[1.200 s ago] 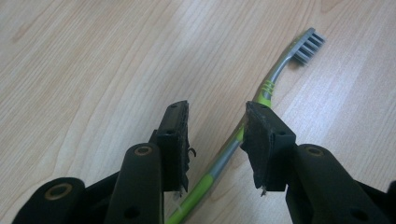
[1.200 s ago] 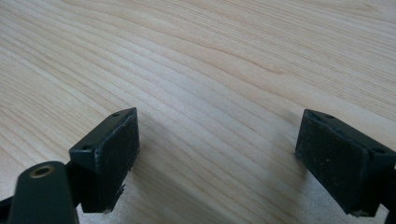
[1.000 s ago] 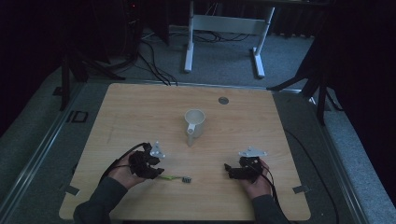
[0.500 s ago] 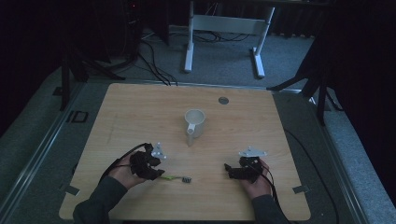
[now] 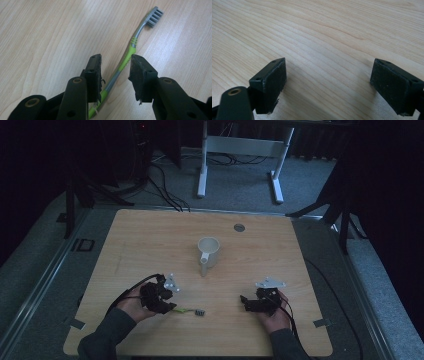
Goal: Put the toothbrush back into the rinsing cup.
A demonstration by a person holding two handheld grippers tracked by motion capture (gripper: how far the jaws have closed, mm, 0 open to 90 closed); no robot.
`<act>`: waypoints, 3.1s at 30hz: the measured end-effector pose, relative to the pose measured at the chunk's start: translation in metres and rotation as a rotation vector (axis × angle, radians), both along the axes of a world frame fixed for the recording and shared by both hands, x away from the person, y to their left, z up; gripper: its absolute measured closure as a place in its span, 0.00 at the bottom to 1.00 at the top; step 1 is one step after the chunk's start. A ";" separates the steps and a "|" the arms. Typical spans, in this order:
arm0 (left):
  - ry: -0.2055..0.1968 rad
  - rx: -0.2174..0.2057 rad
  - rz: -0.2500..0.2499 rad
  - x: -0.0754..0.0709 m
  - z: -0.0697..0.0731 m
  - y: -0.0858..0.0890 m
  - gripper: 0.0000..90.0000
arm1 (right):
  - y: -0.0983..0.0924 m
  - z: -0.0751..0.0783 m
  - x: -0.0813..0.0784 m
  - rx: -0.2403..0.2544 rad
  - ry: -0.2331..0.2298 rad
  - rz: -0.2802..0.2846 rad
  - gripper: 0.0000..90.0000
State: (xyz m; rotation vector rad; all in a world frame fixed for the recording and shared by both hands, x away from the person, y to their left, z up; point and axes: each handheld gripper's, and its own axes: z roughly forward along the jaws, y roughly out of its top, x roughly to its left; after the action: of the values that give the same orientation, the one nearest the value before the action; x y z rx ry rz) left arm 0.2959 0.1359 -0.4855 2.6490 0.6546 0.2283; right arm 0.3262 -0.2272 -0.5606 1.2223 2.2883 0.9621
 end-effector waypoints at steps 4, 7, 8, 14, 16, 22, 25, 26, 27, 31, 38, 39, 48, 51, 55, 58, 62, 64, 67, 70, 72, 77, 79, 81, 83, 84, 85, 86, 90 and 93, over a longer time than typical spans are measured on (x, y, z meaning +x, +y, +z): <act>0.006 0.007 -0.008 -0.001 -0.001 -0.001 0.69 | 0.000 0.000 0.000 0.000 0.000 0.000 0.15; 0.009 0.012 -0.016 -0.001 -0.001 -0.002 0.69 | 0.000 0.000 0.000 0.000 0.000 0.000 0.15; 0.009 0.015 -0.019 -0.001 -0.001 -0.002 0.69 | 0.000 0.000 0.000 0.000 0.000 0.000 0.15; 0.016 0.024 -0.026 -0.001 -0.001 -0.003 0.69 | 0.000 0.000 0.000 0.000 0.000 0.000 0.15; 0.017 0.030 -0.032 -0.001 -0.001 -0.004 0.69 | 0.000 0.000 0.000 0.000 0.000 0.000 0.15; 0.024 0.039 -0.045 -0.001 -0.002 -0.005 0.69 | 0.000 0.000 0.000 0.000 0.000 0.000 0.15; 0.027 0.045 -0.050 -0.001 -0.002 -0.005 0.69 | 0.000 0.000 0.000 0.000 0.000 0.001 0.15; 0.029 0.049 -0.054 -0.001 -0.001 -0.005 0.69 | 0.000 0.000 0.000 0.000 0.000 0.000 0.15; 0.029 0.050 -0.056 -0.001 -0.001 -0.005 0.69 | 0.000 0.000 0.000 0.000 0.000 0.000 0.15; 0.034 0.052 -0.064 0.000 -0.001 -0.006 0.68 | 0.000 0.000 0.000 0.000 0.000 0.000 0.15; 0.039 0.056 -0.073 -0.002 -0.003 -0.009 0.68 | 0.000 0.000 0.000 0.000 0.000 0.000 0.15; 0.039 0.057 -0.072 -0.002 -0.004 -0.009 0.68 | 0.000 0.000 0.000 0.000 0.000 0.000 0.15; 0.044 0.065 -0.077 -0.002 -0.004 -0.009 0.68 | 0.000 0.000 0.000 0.000 0.000 0.000 0.15; 0.045 0.080 -0.080 -0.001 -0.004 -0.010 0.68 | 0.000 0.000 0.000 0.000 0.000 0.000 0.15; 0.049 0.085 -0.090 -0.001 -0.005 -0.011 0.68 | 0.000 0.000 0.000 0.000 0.000 0.000 0.15; 0.051 0.098 -0.098 -0.001 -0.005 -0.012 0.69 | 0.000 0.000 0.000 0.000 0.000 0.000 0.15; 0.055 0.107 -0.110 -0.001 -0.005 -0.014 0.70 | 0.000 0.000 0.000 0.000 0.000 0.000 0.15; 0.057 0.118 -0.119 -0.001 -0.005 -0.015 0.70 | 0.000 0.000 0.000 0.000 0.000 0.000 0.15; 0.055 0.122 -0.124 0.000 -0.005 -0.016 0.71 | 0.000 0.000 0.000 0.000 0.000 0.000 0.15; 0.057 0.121 -0.125 0.000 -0.005 -0.016 0.71 | 0.000 0.000 0.000 0.000 0.000 0.000 0.15; 0.063 0.129 -0.129 0.000 -0.006 -0.016 0.72 | 0.000 0.000 0.000 0.000 0.000 0.000 0.15; 0.072 0.138 -0.142 0.000 -0.007 -0.017 0.73 | 0.000 0.000 0.000 0.000 0.001 0.001 0.15; 0.075 0.140 -0.146 0.000 -0.008 -0.018 0.73 | 0.000 0.000 0.000 0.001 0.000 0.001 0.15; 0.075 0.140 -0.147 0.000 -0.008 -0.018 0.73 | 0.000 0.000 0.000 0.000 0.000 0.001 0.15; 0.074 0.140 -0.150 0.000 -0.008 -0.017 0.73 | 0.000 0.000 0.000 0.000 0.000 0.001 0.15; 0.075 0.141 -0.151 0.000 -0.007 -0.017 0.74 | 0.000 0.000 0.000 0.000 0.000 0.001 0.15; 0.072 0.143 -0.153 0.000 -0.007 -0.017 0.74 | 0.000 0.000 0.000 0.000 0.000 0.001 0.15; 0.072 0.142 -0.153 0.000 -0.007 -0.016 0.75 | 0.000 0.000 0.000 0.000 0.000 0.001 0.15; 0.070 0.152 -0.160 0.001 -0.007 -0.016 0.76 | 0.000 0.000 0.000 0.000 0.000 0.001 0.15; 0.071 0.155 -0.164 0.001 -0.007 -0.017 0.76 | 0.000 0.000 0.000 0.000 0.000 0.002 0.15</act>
State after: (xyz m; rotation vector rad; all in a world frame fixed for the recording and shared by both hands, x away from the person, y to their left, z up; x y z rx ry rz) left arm 0.2971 0.1194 -0.4923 2.8534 0.4547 0.1445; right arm 0.3265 -0.2270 -0.5606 1.2210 2.2896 0.9630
